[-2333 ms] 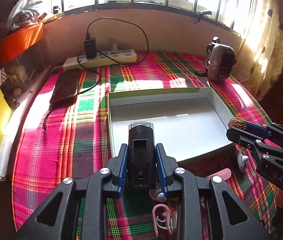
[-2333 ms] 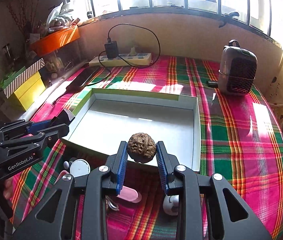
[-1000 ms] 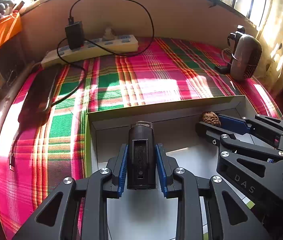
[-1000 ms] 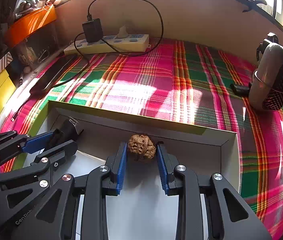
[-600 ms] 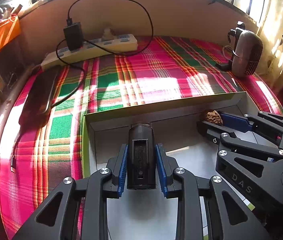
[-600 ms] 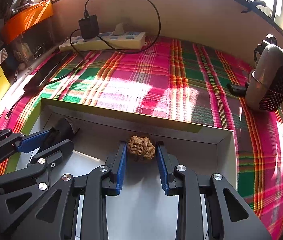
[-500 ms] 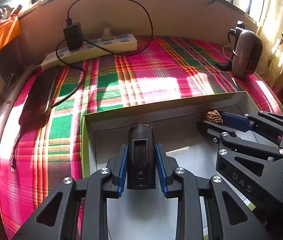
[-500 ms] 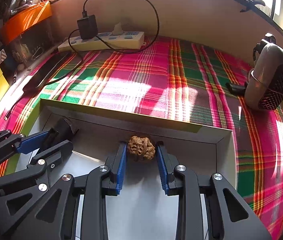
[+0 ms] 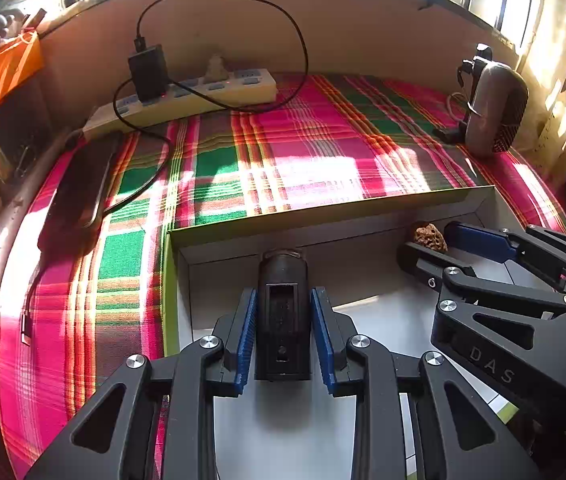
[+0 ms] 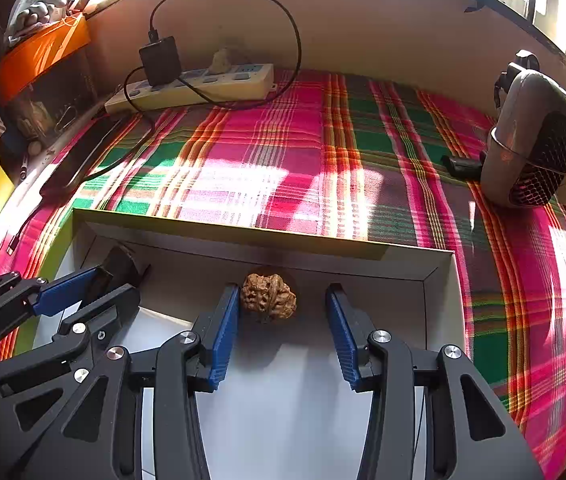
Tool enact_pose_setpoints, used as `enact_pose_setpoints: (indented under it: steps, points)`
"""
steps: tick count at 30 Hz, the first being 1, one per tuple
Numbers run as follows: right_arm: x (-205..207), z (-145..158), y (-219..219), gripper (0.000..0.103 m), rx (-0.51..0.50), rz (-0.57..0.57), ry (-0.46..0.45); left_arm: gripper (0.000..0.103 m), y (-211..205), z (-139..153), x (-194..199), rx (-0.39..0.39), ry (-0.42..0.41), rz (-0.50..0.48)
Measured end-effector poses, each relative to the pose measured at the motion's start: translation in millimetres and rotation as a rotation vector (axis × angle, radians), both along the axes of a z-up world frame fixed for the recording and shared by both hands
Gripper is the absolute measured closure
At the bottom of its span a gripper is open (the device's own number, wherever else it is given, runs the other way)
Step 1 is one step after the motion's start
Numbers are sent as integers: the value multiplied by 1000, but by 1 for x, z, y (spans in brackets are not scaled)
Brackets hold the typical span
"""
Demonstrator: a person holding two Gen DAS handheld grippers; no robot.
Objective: Organize objects
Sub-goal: 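Open the right tool to drop the walnut while the left tool releases the black device, then withdraw both tools from the box back toward the remaining objects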
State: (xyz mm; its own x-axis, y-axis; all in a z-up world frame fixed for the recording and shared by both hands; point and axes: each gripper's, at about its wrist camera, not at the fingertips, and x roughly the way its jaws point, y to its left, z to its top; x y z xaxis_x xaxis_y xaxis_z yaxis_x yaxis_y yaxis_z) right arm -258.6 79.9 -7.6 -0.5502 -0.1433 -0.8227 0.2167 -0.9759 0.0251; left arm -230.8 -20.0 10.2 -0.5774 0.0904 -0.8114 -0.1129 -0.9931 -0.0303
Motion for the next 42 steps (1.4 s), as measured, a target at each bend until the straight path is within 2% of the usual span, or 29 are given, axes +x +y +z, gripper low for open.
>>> enact_pose_setpoints:
  steps: [3, 20, 42]
  points:
    - [1, 1, 1, 50, -1, -4, 2, 77, 0, 1, 1, 1, -1, 5]
    - [25, 18, 6, 50, -28, -16, 52, 76, -1, 25, 29, 8, 64, 8]
    - [101, 46, 13, 49, -81, -38, 126, 75, -7, 48, 109, 29, 139, 11]
